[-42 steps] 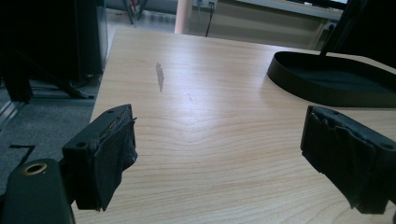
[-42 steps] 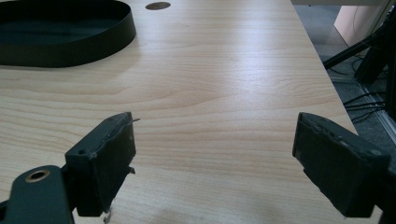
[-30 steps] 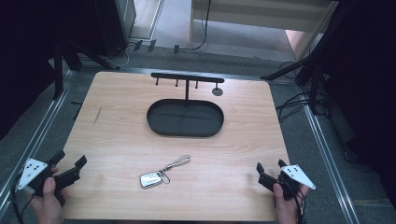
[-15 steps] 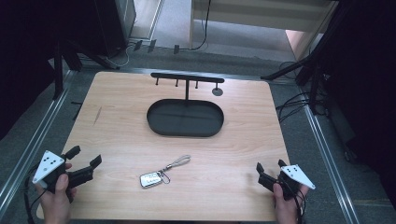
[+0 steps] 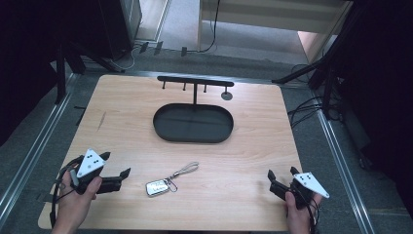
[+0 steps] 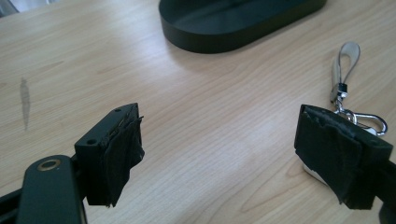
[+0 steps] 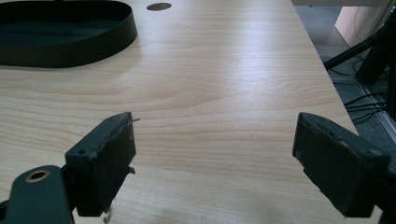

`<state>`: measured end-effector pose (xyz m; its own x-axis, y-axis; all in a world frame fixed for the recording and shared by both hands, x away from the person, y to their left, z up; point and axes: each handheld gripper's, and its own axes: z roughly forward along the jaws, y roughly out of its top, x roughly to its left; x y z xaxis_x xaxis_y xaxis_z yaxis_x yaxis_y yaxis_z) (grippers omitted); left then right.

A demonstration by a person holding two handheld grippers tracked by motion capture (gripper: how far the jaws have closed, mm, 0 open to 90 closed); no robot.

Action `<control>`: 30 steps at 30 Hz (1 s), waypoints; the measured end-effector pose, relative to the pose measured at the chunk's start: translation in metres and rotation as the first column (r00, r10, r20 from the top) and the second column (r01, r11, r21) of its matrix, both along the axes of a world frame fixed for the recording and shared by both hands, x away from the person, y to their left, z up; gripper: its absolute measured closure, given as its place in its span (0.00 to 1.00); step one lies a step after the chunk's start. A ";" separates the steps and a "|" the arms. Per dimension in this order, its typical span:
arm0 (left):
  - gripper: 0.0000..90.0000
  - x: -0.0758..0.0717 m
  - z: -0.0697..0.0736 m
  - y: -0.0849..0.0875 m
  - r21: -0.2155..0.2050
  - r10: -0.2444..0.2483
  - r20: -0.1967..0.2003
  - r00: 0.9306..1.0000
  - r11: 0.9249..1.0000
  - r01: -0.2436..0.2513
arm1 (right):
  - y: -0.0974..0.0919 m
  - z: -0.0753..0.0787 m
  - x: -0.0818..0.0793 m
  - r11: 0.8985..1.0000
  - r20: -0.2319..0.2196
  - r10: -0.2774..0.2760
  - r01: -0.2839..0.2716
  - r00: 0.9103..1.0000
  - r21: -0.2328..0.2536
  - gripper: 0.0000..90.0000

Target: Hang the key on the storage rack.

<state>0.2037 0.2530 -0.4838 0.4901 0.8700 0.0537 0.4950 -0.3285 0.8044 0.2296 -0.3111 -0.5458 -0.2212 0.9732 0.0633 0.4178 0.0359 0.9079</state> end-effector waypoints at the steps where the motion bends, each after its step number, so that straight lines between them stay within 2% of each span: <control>1: 0.17 0.002 0.003 -0.004 0.018 -0.014 -0.013 1.000 1.000 0.014 | 0.000 0.000 0.000 1.000 0.001 0.001 -0.001 1.000 0.000 0.15; 6: 0.17 0.006 0.011 -0.021 0.087 -0.073 -0.060 0.996 0.993 0.078 | 0.000 0.000 0.000 1.000 0.000 0.001 -0.001 1.000 0.004 0.15; 11: 0.17 0.012 0.012 -0.031 0.121 -0.103 -0.092 0.990 0.986 0.113 | 0.000 0.000 0.000 1.000 0.000 0.002 -0.002 1.000 0.007 0.15; 13: 0.17 0.015 0.013 -0.036 0.140 -0.119 -0.113 0.986 0.981 0.135 | -0.001 0.000 0.000 1.000 0.000 0.003 -0.003 1.000 0.011 0.15; 14: 0.17 0.017 0.013 -0.041 0.157 -0.131 -0.131 0.983 0.976 0.151 | -0.001 0.000 0.000 1.000 -0.001 0.002 -0.002 1.000 0.012 0.15; 15: 0.17 0.017 0.013 -0.041 0.157 -0.131 -0.131 0.983 0.976 0.151 | -0.001 0.000 0.000 1.000 -0.001 0.002 -0.002 1.000 0.012 0.15; 17: 0.17 0.022 0.016 -0.049 0.186 -0.153 -0.167 0.974 0.965 0.183 | -0.001 0.000 0.000 1.000 0.000 0.002 -0.002 1.000 0.013 0.15; 19: 0.17 0.023 0.016 -0.051 0.187 -0.159 -0.175 0.972 0.963 0.192 | -0.001 0.000 0.000 1.000 0.000 0.003 -0.003 1.000 0.014 0.15; 22: 0.18 0.029 0.019 -0.061 0.201 -0.186 -0.222 0.957 0.952 0.231 | -0.001 0.000 0.000 1.000 -0.001 0.004 -0.004 1.000 0.016 0.15; 23: 0.18 0.029 0.019 -0.061 0.201 -0.186 -0.222 0.957 0.952 0.231 | -0.001 0.000 0.000 1.000 -0.001 0.004 -0.004 1.000 0.016 0.15; 24: 0.18 0.031 0.019 -0.066 0.215 -0.194 -0.234 0.953 0.945 0.246 | -0.001 0.000 0.000 1.000 0.000 0.004 -0.004 1.000 0.016 0.15; 27: 0.18 0.033 0.020 -0.072 0.226 -0.208 -0.263 0.942 0.936 0.270 | -0.001 0.000 0.000 1.000 0.001 0.004 -0.004 1.000 0.017 0.14; 29: 0.18 0.034 0.020 -0.074 0.231 -0.208 -0.269 0.941 0.934 0.273 | -0.002 0.000 0.000 1.000 0.001 0.004 -0.004 1.000 0.019 0.15; 30: 0.18 0.035 0.020 -0.077 0.244 -0.211 -0.278 0.937 0.928 0.281 | -0.002 0.000 0.000 1.000 0.000 0.005 -0.005 1.000 0.020 0.15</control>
